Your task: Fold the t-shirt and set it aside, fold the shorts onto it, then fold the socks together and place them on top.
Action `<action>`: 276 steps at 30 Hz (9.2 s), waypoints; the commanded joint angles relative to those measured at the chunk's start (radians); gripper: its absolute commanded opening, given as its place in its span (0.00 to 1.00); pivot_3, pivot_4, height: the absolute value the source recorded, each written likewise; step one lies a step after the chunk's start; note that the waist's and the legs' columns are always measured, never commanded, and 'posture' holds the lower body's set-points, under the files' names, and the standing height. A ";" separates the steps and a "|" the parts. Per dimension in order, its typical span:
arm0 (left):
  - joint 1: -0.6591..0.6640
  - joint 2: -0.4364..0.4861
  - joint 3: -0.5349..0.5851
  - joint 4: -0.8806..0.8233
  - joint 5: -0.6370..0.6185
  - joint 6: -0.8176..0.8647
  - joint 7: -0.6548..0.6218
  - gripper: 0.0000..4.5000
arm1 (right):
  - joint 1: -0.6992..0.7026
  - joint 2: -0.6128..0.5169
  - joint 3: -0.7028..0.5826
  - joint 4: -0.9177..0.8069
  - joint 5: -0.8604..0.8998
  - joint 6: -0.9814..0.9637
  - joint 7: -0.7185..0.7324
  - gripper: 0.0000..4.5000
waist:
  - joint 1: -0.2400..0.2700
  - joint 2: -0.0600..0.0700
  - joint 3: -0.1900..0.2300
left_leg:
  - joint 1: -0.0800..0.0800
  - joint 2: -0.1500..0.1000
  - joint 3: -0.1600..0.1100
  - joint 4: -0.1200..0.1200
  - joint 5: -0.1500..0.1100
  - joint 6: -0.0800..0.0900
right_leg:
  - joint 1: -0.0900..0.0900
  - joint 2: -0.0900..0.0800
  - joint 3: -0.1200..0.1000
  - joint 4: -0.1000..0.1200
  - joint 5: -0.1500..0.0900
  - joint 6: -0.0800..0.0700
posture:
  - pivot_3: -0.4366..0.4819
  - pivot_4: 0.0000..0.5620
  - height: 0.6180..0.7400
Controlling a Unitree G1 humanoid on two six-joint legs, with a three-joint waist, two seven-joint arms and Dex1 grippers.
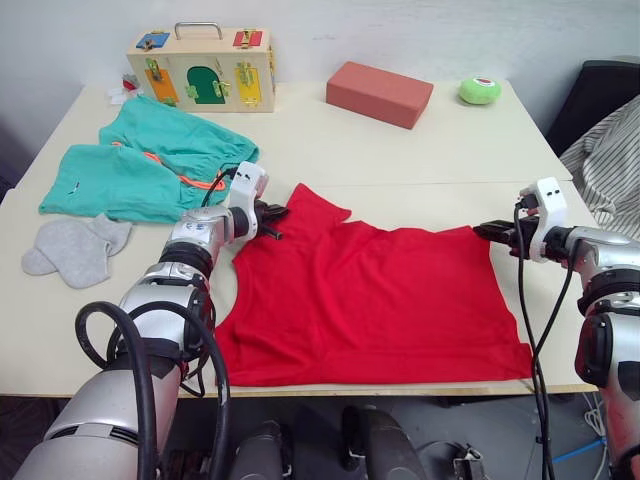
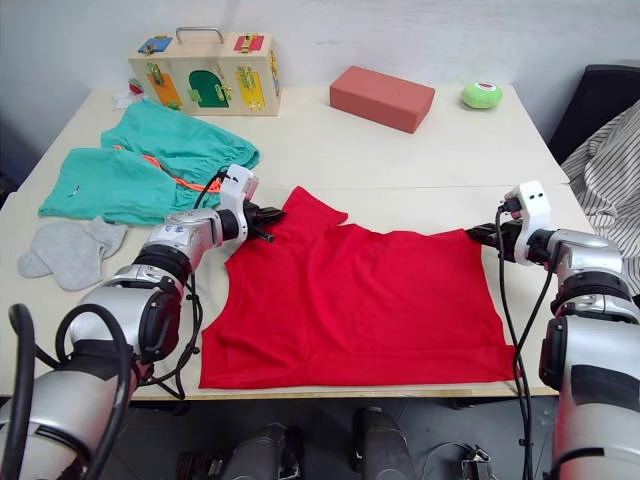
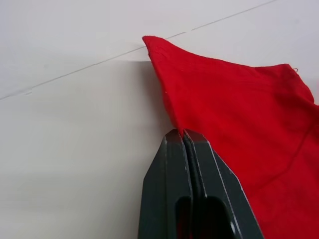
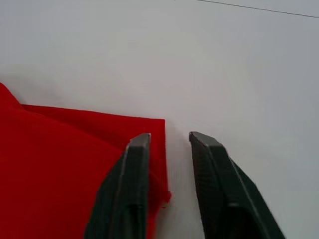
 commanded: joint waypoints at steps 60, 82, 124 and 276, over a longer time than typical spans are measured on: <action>0.133 0.114 0.043 -0.191 -0.066 -0.025 -0.199 0.00 | 0.253 -0.109 -0.106 -0.250 0.140 0.068 0.299 0.01 | 0.000 0.000 0.000 | -0.002 0.000 0.006 0.002 0.000 0.000 | -0.007 0.001 0.000 0.007 0.000 0.000 | 0.48 0.27 1.00; 0.257 0.115 0.002 -0.371 -0.077 0.017 -0.230 0.00 | 0.138 -0.097 -0.061 -0.193 0.103 0.049 0.170 0.75 | 0.001 0.000 0.000 | -0.001 0.000 0.006 0.003 0.000 0.000 | -0.007 0.000 0.002 0.008 0.000 0.000 | 0.48 0.27 1.00; 0.203 0.104 0.110 -0.286 -0.163 0.001 -0.103 0.00 | -0.027 -0.029 -0.225 -0.035 0.205 0.112 -0.040 0.01 | 0.000 0.000 0.000 | -0.001 0.000 0.006 0.003 0.000 0.000 | -0.007 -0.001 0.003 0.008 0.000 0.000 | 0.48 0.27 1.00; 0.286 0.188 -0.175 -0.204 -0.041 -1.006 -0.579 0.58 | 1.162 0.016 -0.218 -1.527 0.394 -0.143 -0.019 1.00 | 0.029 -0.007 0.002 | 0.003 0.000 -0.003 0.002 -0.004 0.005 | 0.006 0.000 -0.002 -0.001 0.000 0.000 | 0.48 0.27 1.00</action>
